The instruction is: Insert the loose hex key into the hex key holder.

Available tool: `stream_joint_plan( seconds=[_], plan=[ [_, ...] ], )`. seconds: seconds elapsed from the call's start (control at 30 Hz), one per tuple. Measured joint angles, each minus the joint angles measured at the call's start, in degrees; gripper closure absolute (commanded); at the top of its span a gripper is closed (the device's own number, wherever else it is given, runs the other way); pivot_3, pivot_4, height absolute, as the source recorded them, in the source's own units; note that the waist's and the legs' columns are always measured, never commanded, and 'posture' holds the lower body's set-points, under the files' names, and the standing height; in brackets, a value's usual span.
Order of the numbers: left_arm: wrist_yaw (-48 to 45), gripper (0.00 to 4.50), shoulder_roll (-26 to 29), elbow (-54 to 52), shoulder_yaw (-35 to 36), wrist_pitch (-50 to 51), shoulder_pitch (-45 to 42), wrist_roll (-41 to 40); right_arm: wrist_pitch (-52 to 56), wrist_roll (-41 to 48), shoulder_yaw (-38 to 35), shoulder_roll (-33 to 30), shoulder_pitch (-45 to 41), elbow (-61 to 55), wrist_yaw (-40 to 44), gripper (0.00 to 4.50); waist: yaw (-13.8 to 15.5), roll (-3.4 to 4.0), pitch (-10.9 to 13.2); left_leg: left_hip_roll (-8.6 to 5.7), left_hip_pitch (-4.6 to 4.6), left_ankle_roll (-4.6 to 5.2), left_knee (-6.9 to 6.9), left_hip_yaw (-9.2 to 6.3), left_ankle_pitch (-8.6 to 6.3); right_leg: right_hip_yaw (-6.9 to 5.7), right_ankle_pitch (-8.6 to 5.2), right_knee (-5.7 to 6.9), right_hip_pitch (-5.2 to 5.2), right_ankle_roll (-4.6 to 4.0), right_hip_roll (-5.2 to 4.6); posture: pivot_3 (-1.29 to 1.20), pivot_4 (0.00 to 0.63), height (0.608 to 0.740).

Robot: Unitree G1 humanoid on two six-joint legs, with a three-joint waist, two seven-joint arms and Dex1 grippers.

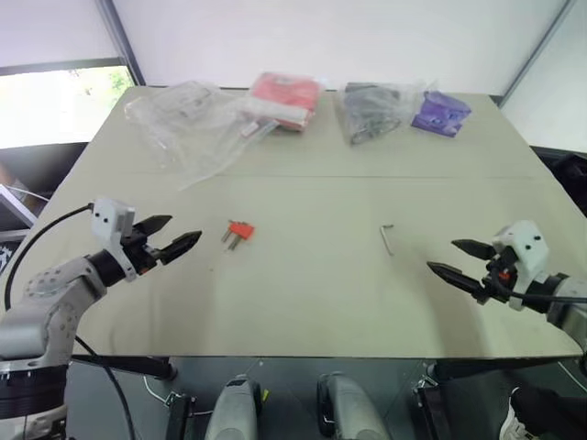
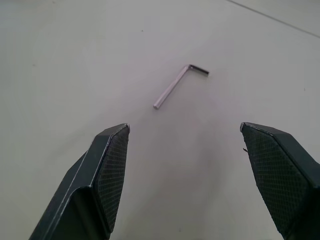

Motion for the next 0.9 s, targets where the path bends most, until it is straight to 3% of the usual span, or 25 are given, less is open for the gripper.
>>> stream_joint_plan(
  seconds=[0.57, 0.9],
  plan=[
    [1.0, 0.03, -2.9, -1.4, 0.6, 0.4, 0.7, -2.0, -0.1, -0.3, 2.2, 0.3, -4.1, 4.0, 0.9, 0.81, 0.1, 0.00, 0.0, 0.00, 0.00, 0.00, 0.01, 0.00, 0.00, 0.00, 0.00, 0.02, 0.01, 0.00, 0.01, 0.00, 0.150, 0.739],
    [1.1, 0.03, -2.8, 0.8, 0.6, -0.5, 0.0, -1.5, -0.2, -0.2, 2.0, 1.4, -2.3, 3.7, -0.8, 0.81, 0.1, 0.00, 0.0, -0.01, 0.01, 0.00, 0.03, 0.00, 0.00, 0.00, 0.01, 0.05, 0.02, 0.00, 0.01, 0.00, 0.150, 0.739]
  ],
)
